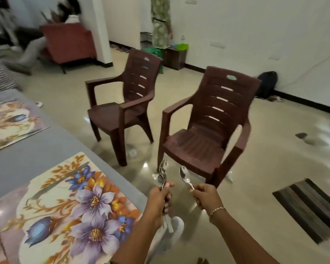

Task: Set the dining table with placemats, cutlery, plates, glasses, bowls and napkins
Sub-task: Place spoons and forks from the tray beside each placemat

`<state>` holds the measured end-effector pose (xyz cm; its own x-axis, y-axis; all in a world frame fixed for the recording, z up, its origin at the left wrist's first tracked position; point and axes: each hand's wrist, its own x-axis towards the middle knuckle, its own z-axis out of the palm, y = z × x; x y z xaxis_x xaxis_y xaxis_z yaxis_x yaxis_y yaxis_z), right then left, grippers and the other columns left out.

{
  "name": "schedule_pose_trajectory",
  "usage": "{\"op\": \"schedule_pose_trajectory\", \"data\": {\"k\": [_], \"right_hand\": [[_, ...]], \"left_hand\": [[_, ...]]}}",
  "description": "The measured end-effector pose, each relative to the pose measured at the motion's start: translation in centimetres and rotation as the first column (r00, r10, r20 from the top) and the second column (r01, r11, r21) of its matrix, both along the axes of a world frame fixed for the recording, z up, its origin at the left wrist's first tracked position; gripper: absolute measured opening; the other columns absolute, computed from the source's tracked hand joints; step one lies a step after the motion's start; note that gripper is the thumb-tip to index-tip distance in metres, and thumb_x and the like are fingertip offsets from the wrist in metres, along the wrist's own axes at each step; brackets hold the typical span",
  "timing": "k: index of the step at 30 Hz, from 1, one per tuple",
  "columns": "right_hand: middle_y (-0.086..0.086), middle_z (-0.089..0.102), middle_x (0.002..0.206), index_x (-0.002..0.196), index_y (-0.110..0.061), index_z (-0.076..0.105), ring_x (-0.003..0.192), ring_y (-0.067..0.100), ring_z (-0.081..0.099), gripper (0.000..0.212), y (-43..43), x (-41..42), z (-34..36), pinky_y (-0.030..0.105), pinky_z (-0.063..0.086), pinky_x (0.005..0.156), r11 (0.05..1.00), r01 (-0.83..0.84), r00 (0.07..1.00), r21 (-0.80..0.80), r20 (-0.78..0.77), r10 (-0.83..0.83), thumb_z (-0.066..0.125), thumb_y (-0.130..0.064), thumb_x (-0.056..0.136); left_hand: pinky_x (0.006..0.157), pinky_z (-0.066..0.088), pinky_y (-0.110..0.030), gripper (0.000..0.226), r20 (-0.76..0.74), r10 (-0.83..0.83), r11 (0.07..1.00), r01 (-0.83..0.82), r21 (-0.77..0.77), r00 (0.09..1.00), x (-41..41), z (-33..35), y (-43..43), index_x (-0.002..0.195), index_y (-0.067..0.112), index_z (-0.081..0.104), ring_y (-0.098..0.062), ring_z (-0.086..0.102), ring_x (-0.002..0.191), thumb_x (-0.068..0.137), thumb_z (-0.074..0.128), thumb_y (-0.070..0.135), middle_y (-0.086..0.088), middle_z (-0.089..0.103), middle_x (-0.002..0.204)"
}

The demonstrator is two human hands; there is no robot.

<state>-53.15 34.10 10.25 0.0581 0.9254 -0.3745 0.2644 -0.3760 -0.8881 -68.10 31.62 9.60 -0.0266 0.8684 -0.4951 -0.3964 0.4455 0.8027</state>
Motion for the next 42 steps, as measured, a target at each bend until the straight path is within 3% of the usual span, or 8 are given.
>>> {"op": "schedule_pose_trajectory", "data": {"k": [8,13,18,23,28,34,39,42], "right_hand": [[-0.005,0.044,0.049,0.061,-0.011,0.063,0.046,0.007,0.037,0.020,14.5,-1.9,-1.3,0.020,0.032,0.049,0.917,-0.378,0.902,0.131,0.276,0.332,0.064,-0.005,0.080],[-0.002,0.068,0.068,0.084,-0.008,0.074,0.061,0.000,0.056,0.011,23.3,-0.3,0.0,0.008,0.037,0.056,0.787,-0.591,0.757,0.179,0.459,0.465,0.066,-0.008,0.077],[0.005,0.073,0.082,0.088,-0.008,0.074,0.078,0.016,0.066,0.012,29.7,-3.3,0.7,0.029,0.050,0.077,0.632,-0.763,0.614,0.135,0.458,0.643,0.067,-0.010,0.079],[-0.004,0.067,0.074,0.091,-0.008,0.074,0.063,-0.007,0.056,0.012,31.5,-10.2,0.3,0.008,0.040,0.063,0.312,-0.940,0.342,0.142,0.425,0.838,0.066,-0.010,0.082],[0.007,0.061,0.072,0.092,-0.008,0.074,0.070,0.020,0.056,0.015,31.8,-18.4,0.4,0.029,0.041,0.067,0.049,-0.995,0.084,0.084,0.483,0.871,0.064,-0.017,0.085],[-0.004,0.054,0.054,0.062,-0.018,0.061,0.047,0.003,0.044,0.023,31.4,-28.1,1.1,0.012,0.035,0.046,-0.077,-0.995,-0.091,-0.062,0.264,0.960,0.067,-0.008,0.081],[-0.004,0.060,0.056,0.062,-0.017,0.061,0.053,0.007,0.051,0.026,29.9,-34.0,1.5,0.014,0.039,0.049,-0.301,-0.945,-0.322,-0.127,0.209,0.923,0.067,0.002,0.078],[-0.004,0.058,0.051,0.059,-0.015,0.059,0.047,0.004,0.051,0.031,28.3,-37.4,1.4,0.011,0.038,0.044,-0.378,-0.916,-0.397,-0.135,0.177,0.900,0.063,0.009,0.077]], "left_hand": [[0.031,0.021,-0.015,0.019,0.030,0.364,0.931,-0.364,-0.008,0.931,-0.5,-1.2,11.0,0.089,0.008,0.056,-0.004,0.026,0.033,0.100,0.042,0.016,0.002,0.034,0.052],[0.032,0.020,-0.014,0.015,-0.008,0.511,0.858,-0.511,-0.056,0.860,2.0,-0.7,17.9,0.081,0.009,0.053,-0.004,0.026,0.032,0.095,0.053,0.014,0.003,0.033,0.049],[0.032,0.017,-0.015,0.026,-0.029,0.675,0.736,-0.675,-0.057,0.738,1.6,-0.1,22.1,0.069,0.016,0.045,-0.003,0.022,0.033,0.089,0.061,0.015,0.007,0.030,0.045],[0.031,0.017,-0.015,0.031,-0.131,0.831,0.539,-0.841,-0.052,0.541,-3.1,-0.9,23.2,0.067,0.016,0.039,-0.005,0.022,0.035,0.091,0.058,0.012,0.005,0.030,0.047],[0.032,0.017,-0.013,0.030,-0.182,0.940,0.280,-0.957,-0.072,0.288,-9.2,-1.8,22.2,0.067,0.014,0.037,-0.004,0.023,0.030,0.090,0.054,0.003,0.004,0.028,0.043],[0.030,0.017,-0.012,0.031,-0.219,0.974,0.063,-0.998,-0.009,0.063,-16.4,-0.4,20.1,0.065,0.014,0.037,-0.003,0.023,0.028,0.091,0.051,0.002,0.007,0.029,0.039],[0.030,0.020,-0.013,0.028,-0.223,0.968,-0.114,-0.993,0.001,-0.112,-18.6,0.1,17.4,0.068,0.014,0.043,-0.002,0.027,0.029,0.090,0.057,0.006,0.006,0.033,0.042],[0.032,0.027,-0.013,0.018,-0.207,0.941,-0.273,-0.962,-0.001,-0.267,-19.1,0.4,15.5,0.075,0.008,0.050,-0.011,0.046,0.037,0.090,0.060,0.009,-0.005,0.043,0.054]]}}
